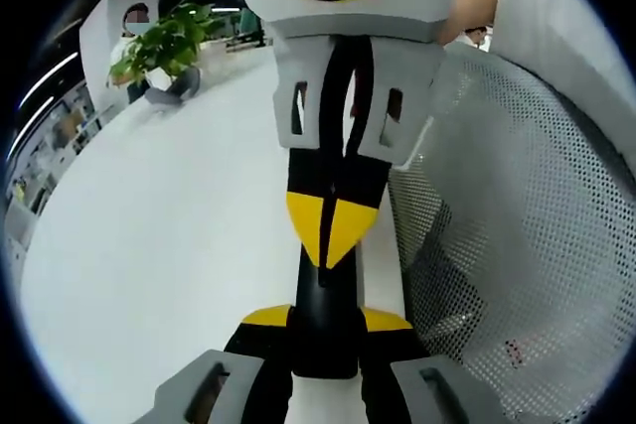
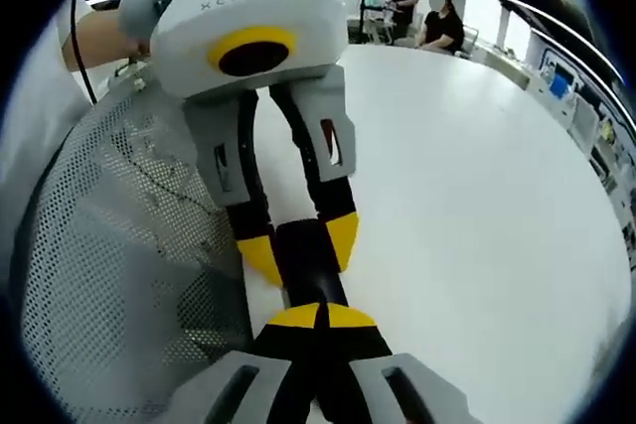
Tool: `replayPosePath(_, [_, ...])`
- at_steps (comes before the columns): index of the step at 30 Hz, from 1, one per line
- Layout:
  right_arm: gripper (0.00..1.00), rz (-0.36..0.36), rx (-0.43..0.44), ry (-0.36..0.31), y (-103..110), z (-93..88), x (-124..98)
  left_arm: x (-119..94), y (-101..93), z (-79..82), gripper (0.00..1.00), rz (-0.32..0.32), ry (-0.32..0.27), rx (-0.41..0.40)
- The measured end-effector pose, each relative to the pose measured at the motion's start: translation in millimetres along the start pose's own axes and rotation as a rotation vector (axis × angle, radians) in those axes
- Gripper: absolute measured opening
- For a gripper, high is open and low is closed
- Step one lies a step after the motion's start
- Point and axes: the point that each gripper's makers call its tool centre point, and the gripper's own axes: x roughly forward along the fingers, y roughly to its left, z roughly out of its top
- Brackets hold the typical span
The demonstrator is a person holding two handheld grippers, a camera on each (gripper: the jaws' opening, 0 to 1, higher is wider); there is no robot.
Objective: Press the specified remote control buttons in sequence, fully releasing each button before pressing the next.
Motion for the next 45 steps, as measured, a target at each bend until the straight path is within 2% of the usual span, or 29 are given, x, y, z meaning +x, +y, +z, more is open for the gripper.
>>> replayPosePath(5, [0.00, 0.008, -0.040, 0.005, 3.4, 3.4, 1.5, 0.2, 0.3, 0.2, 0.23, 0.001, -0.001, -0.002])
replayPosePath(9, [0.00, 0.007, -0.085, 0.045, 3.6, 2.8, 3.4, 0.5, 0.3, 0.3, 0.23, 0.004, -0.010, -0.008])
replayPosePath(16, [0.00, 0.032, -0.042, 0.076, 1.0, 2.1, 4.7, 0.5, 0.4, 0.1, 0.23, 0.004, -0.022, -0.005])
replayPosePath(23, [0.00, 0.008, -0.073, 0.105, 2.9, 1.1, 5.3, 0.6, 0.2, 0.2, 0.23, 0.003, -0.019, 0.001])
replayPosePath(27, [0.00, 0.016, -0.053, 0.075, 1.5, 0.3, 3.8, 0.7, 0.3, 0.1, 0.23, 0.000, -0.021, 0.003])
replayPosePath(31, [0.00, 0.047, -0.004, -0.009, 2.1, 1.9, 1.6, 0.6, 0.2, 0.1, 0.23, 0.001, -0.019, 0.001])
replayPosePath(33, [0.00, 0.049, 0.011, -0.010, 1.7, 1.4, 0.6, 0.6, -0.1, 0.2, 0.23, 0.001, -0.019, -0.002])
replayPosePath(35, [0.00, 0.021, -0.025, -0.004, -0.3, 3.4, 0.3, 0.7, -0.4, 0.4, 0.23, 0.003, -0.018, -0.002])
replayPosePath(39, [0.00, 0.040, -0.041, -0.014, 2.8, 9.5, 2.3, 0.4, -0.6, 0.5, 0.23, 0.003, -0.022, -0.004])
replayPosePath(42, [0.00, 0.051, -0.082, 0.025, 6.7, 4.2, 6.7, 0.2, -0.8, 0.7, 0.23, 0.003, -0.022, -0.003])
replayPosePath(43, [0.00, 0.038, -0.101, 0.009, 4.9, 8.1, 7.0, 0.2, -0.9, 0.7, 0.23, 0.003, -0.022, -0.003])
replayPosePath(45, [0.00, 0.040, -0.101, 0.024, 6.5, 6.7, 6.5, 0.2, -0.9, 0.7, 0.23, 0.004, -0.022, -0.005])
